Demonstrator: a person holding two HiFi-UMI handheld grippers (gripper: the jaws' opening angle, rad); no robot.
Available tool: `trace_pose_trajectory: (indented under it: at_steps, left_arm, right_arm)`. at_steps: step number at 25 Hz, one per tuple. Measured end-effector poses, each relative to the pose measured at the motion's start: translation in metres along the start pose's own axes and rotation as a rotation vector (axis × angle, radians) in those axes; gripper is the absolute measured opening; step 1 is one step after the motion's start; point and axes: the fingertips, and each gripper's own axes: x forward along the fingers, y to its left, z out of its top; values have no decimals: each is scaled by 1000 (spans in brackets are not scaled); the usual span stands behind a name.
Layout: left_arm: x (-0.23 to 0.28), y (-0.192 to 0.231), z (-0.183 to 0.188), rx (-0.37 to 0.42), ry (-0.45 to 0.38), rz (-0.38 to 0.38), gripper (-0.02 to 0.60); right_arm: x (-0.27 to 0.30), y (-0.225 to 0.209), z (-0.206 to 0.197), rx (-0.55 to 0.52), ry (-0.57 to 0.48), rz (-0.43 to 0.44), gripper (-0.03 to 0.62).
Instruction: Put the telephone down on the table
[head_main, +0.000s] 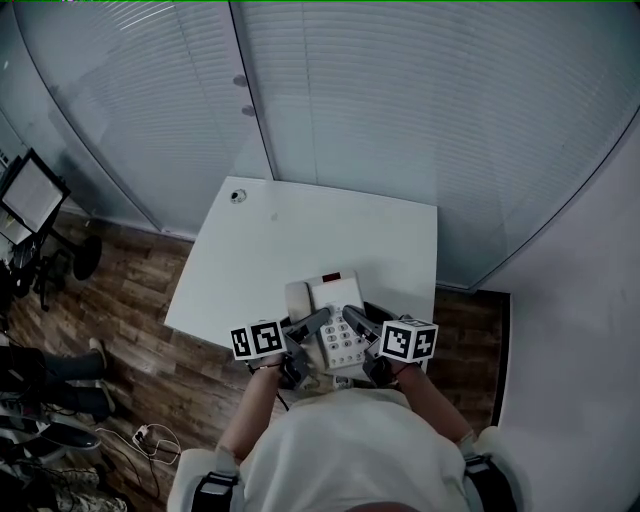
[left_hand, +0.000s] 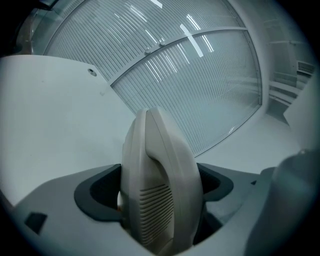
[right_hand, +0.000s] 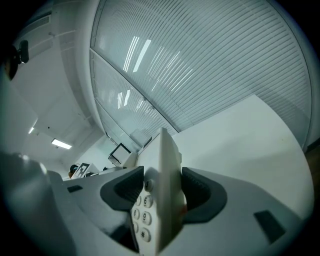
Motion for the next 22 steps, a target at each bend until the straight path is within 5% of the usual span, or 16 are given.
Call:
trace_pose_trajectory:
  at_steps: [22]
  left_arm:
    - [74,54,12,-57,46,58,433]
  right_arm:
    - [47,-77,12,35,70,-42,238]
